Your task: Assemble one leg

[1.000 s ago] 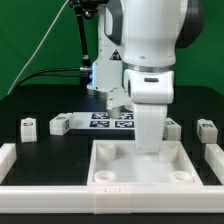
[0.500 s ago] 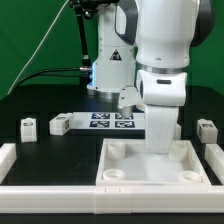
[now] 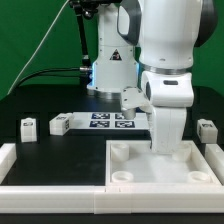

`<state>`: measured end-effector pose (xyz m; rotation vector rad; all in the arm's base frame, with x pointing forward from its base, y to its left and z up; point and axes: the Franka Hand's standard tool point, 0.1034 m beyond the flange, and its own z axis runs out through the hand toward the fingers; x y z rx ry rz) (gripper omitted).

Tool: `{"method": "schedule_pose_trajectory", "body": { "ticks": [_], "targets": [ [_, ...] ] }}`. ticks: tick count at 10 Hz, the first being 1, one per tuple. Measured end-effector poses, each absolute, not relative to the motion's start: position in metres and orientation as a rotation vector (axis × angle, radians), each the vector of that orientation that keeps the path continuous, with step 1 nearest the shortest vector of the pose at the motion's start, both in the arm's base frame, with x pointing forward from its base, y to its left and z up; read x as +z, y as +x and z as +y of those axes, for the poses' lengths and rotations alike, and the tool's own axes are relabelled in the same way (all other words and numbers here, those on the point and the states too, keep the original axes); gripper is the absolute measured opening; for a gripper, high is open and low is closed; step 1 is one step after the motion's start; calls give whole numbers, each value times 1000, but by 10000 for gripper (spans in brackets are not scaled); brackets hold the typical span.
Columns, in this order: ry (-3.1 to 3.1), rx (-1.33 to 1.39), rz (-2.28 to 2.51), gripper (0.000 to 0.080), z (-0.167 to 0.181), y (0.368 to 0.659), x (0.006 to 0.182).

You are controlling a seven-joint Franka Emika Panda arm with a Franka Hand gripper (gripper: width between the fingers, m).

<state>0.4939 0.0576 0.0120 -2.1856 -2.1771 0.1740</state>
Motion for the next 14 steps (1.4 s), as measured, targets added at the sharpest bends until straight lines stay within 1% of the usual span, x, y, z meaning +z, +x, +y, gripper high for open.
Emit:
{"method": "schedule_pose_trajectory", "body": {
  "ticks": [5,11,12,13,14],
  "targets": [
    [-2208,217,-2140,67,69,493,14],
    [-2210,196,-2145,76,64,492,13],
    [-2210,196,-2145,245,64,492,13],
    [-2210,197,-2144,245,64,492,13],
    [-2210,197,-2144,447,64,492,13]
  ]
}}
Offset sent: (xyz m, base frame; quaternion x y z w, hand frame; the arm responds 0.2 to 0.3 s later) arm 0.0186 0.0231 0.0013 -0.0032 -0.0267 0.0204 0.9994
